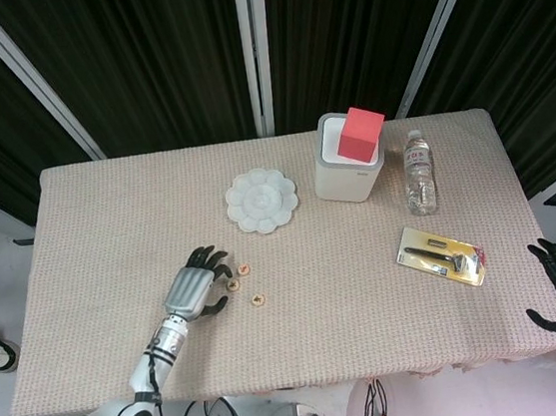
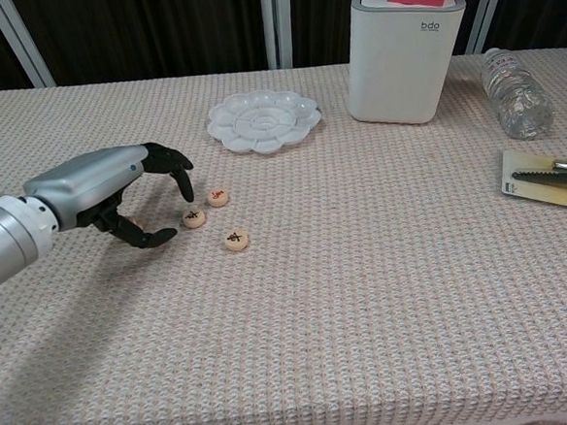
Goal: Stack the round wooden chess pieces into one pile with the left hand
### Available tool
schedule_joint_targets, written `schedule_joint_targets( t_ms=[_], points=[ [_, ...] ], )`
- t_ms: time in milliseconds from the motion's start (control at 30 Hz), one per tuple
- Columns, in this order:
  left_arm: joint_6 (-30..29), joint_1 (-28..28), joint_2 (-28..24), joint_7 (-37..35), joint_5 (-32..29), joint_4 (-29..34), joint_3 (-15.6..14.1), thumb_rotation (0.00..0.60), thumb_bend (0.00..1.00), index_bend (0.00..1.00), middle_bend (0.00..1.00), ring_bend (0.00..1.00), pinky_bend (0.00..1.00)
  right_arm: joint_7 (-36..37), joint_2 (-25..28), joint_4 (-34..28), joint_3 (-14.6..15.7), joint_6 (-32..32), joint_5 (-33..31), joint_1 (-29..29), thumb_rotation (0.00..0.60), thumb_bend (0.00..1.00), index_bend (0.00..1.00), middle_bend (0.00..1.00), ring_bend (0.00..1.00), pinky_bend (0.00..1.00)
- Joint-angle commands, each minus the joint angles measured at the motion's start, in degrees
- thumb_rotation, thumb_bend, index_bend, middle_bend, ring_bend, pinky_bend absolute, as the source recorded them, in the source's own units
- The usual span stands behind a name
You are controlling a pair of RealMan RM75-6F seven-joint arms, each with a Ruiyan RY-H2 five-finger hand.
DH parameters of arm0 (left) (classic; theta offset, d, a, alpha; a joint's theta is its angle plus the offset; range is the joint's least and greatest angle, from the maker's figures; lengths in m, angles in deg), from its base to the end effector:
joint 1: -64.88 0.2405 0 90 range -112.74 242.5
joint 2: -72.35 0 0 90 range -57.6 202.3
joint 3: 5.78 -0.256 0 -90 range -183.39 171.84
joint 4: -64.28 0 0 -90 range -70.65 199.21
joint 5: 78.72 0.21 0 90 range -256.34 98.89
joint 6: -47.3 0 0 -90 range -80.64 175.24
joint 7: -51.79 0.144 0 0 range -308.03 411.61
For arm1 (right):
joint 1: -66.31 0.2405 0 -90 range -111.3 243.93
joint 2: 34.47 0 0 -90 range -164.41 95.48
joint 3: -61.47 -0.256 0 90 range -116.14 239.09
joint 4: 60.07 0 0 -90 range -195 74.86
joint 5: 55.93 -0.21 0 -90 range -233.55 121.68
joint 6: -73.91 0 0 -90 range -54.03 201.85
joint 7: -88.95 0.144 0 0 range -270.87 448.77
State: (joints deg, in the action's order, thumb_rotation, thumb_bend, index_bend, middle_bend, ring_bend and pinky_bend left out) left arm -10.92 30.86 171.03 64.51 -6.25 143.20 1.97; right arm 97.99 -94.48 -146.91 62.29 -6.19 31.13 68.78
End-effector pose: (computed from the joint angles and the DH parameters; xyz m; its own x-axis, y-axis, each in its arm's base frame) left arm -0.1672 0.2969 -0.0641 0.3138 0.3224 0.8931 0.9186 -0.3410 -0.1997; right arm -0.3509 -0.1536 0.1742 0.3993 -0.1585 0.9030 -0.9112 0.0398 0.4100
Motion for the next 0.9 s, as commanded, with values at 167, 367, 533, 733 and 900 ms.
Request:
schedule_joint_targets(
  t_ms=[167,367,533,733,900],
  points=[
    [0.8,-0.6,0.7,1.1,-1.6,-0.2,0.4,0.6,0.31,0.4,0.13,0.0,0.0,0.0,-0.2,0.2,0.0,0.3,-0.1,0.1,0.6,0.15,0.0,0.0,0.0,0.0],
    [2.1,-2.1,1.3,2.0,-2.5,-1.2,1.2,0.6,0.31,0.4,0.13,0.0,0.0,-0.1,-0.2,0.2,-0.1,0.4,-0.3,0.2,0.6,0.15,0.0,0.0,0.0,0.0],
    [2.7,-2.7,1.2,2.8,-3.4,-1.4,1.4,0.6,0.31,0.4,0.13,0.0,0.0,0.1,-0.3,0.5,-0.1,0.7,-0.7,0.1,0.6,0.15,0.0,0.0,0.0,0.0],
    [3.5,-3.0,1.0,3.1,-4.4,-1.3,1.2,0.6,0.31,0.41,0.13,0.0,0.0,0.4,-0.4,0.9,-0.1,0.8,-0.7,0.2,0.6,0.15,0.0,0.0,0.0,0.0],
    [3.7,-3.2,1.3,2.7,-4.8,-1.7,1.0,0.6,0.31,0.42,0.13,0.0,0.0,0.6,-0.5,1.1,-0.1,0.8,-0.7,0.1,0.6,0.15,0.0,0.0,0.0,0.0]
  ],
)
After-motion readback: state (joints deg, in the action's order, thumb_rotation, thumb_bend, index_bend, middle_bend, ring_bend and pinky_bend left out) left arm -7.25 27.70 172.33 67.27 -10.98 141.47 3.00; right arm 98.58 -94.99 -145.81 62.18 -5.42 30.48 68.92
